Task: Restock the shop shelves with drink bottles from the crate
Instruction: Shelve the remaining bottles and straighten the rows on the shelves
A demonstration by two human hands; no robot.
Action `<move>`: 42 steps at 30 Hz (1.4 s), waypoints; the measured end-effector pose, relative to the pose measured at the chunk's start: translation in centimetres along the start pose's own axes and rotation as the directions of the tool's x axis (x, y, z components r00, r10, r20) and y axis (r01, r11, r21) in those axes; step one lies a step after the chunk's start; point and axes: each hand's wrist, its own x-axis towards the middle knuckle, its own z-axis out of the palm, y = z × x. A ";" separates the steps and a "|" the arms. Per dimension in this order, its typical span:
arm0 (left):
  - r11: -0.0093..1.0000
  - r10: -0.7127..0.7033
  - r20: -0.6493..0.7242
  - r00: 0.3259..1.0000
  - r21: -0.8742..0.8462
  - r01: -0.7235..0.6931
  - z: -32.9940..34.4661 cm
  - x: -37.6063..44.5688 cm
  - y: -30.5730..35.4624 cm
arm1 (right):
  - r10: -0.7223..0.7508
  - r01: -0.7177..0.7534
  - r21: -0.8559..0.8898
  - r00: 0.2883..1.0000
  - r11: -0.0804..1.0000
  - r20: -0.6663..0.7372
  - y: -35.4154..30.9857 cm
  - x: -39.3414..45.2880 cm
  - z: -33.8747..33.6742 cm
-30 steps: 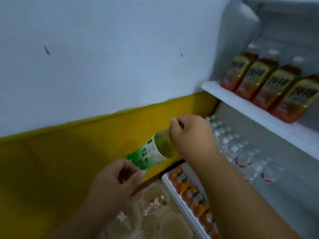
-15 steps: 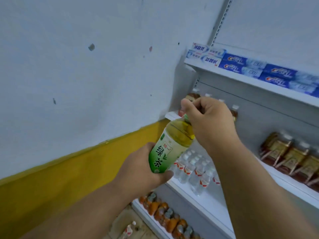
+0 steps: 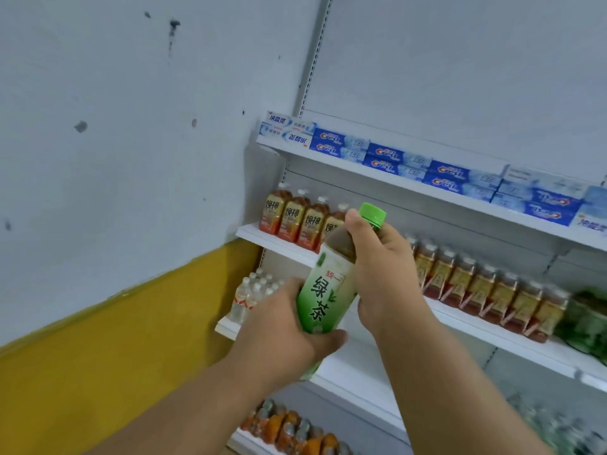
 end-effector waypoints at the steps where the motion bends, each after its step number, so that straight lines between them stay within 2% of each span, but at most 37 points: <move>1: 1.000 0.004 0.032 0.999 -0.027 -0.004 1.1 -0.5 0.8 | -0.019 0.018 -0.014 1.000 1.000 -0.008 -0.4 -0.7 -1.8; 4: 0.975 0.006 0.221 0.975 -0.220 0.043 6.2 -2.5 3.3 | -0.034 0.033 -0.042 0.999 0.999 -0.018 -1.1 -3.1 -8.6; 6: 0.915 0.043 0.391 0.919 -0.386 0.121 10.1 -4.2 4.9 | 0.026 -0.025 -0.024 0.998 0.999 0.055 -1.6 -4.5 -13.6; 7: 0.856 0.083 0.482 0.872 -0.483 0.185 12.2 -5.0 5.6 | 0.068 -0.070 0.014 0.993 0.997 0.100 -1.9 -5.3 -16.2; 9: 0.700 0.223 0.642 0.734 -0.629 0.338 16.6 -6.7 7.1 | 0.128 -0.140 0.082 0.982 0.987 0.141 -2.4 -7.0 -21.3; 10: 0.647 0.276 0.690 0.669 -0.648 0.402 18.6 -7.5 7.9 | 0.120 -0.133 0.097 0.984 0.986 0.129 -2.5 -7.7 -23.6; 11: 0.629 0.294 0.710 0.640 -0.648 0.431 20.3 -8.1 8.5 | 0.104 -0.112 0.094 0.991 0.989 0.088 -2.6 -8.3 -25.4; 12: 0.628 0.268 0.706 0.656 -0.644 0.437 22.1 -8.9 9.2 | 0.081 -0.083 0.070 0.996 0.994 0.024 -2.6 -9.0 -27.2; 13: 0.657 0.200 0.671 0.714 -0.632 0.411 23.9 -9.5 10.0 | 0.052 -0.052 0.009 0.997 0.999 -0.049 -2.5 -9.6 -28.6; 15: 0.800 0.053 0.524 0.850 -0.532 0.278 27.4 -10.8 11.7 | -0.002 -0.035 -0.164 0.976 0.986 -0.218 -2.2 -10.6 -31.4; 16: 0.854 0.018 0.450 0.893 -0.471 0.220 29.1 -11.5 12.7 | -0.023 -0.045 -0.221 0.956 0.974 -0.293 -2.0 -11.0 -32.6; 17: 0.863 -0.006 0.407 0.914 -0.459 0.210 30.5 -12.0 13.5 | -0.022 -0.064 -0.245 0.942 0.967 -0.334 -1.9 -11.3 -33.7; 20: 0.722 -0.097 0.431 0.897 -0.589 0.362 33.8 -12.5 14.7 | 0.085 -0.144 -0.180 0.950 0.973 -0.301 -2.2 -11.7 -36.2; 22: 0.600 -0.091 0.516 0.852 -0.654 0.460 35.3 -11.8 14.6 | 0.084 -0.141 -0.218 0.964 0.966 -0.253 -2.2 -11.4 -37.9; 24: 0.536 -0.047 0.564 0.825 -0.683 0.497 36.0 -11.1 14.6 | 0.086 -0.137 -0.227 0.972 0.964 -0.218 -2.1 -11.1 -39.1; 26: 0.550 -0.018 0.573 0.819 -0.679 0.486 37.2 -10.0 14.8 | 0.136 -0.166 -0.162 0.974 0.973 -0.179 -1.7 -10.5 -40.0; 28: 0.605 -0.052 0.565 0.823 -0.638 0.476 38.5 -8.6 15.1 | 0.119 -0.151 -0.136 0.968 0.979 -0.222 -1.1 -9.5 -41.0; 31: 0.715 -0.128 0.562 0.817 -0.519 0.469 40.7 -6.4 15.6 | 0.000 -0.098 -0.241 0.927 0.966 -0.375 0.3 -7.9 -42.8; 34: 0.737 -0.130 0.588 0.798 -0.481 0.475 43.7 -3.8 15.4 | -0.140 -0.054 -0.382 0.876 0.923 -0.462 2.4 -5.9 -44.6; 36: 0.739 -0.120 0.555 0.823 -0.504 0.447 45.9 -2.2 14.9 | -0.166 -0.057 -0.442 0.877 0.895 -0.450 4.0 -4.3 -45.3; 39: 0.733 -0.164 0.488 0.857 -0.521 0.437 48.6 0.3 13.8 | -0.106 -0.125 -0.500 0.906 0.857 -0.409 6.1 -1.9 -46.8; 42: 0.785 -0.163 0.467 0.869 -0.473 0.401 51.3 2.5 12.6 | -0.083 -0.182 -0.574 0.911 0.798 -0.404 7.6 0.2 -49.2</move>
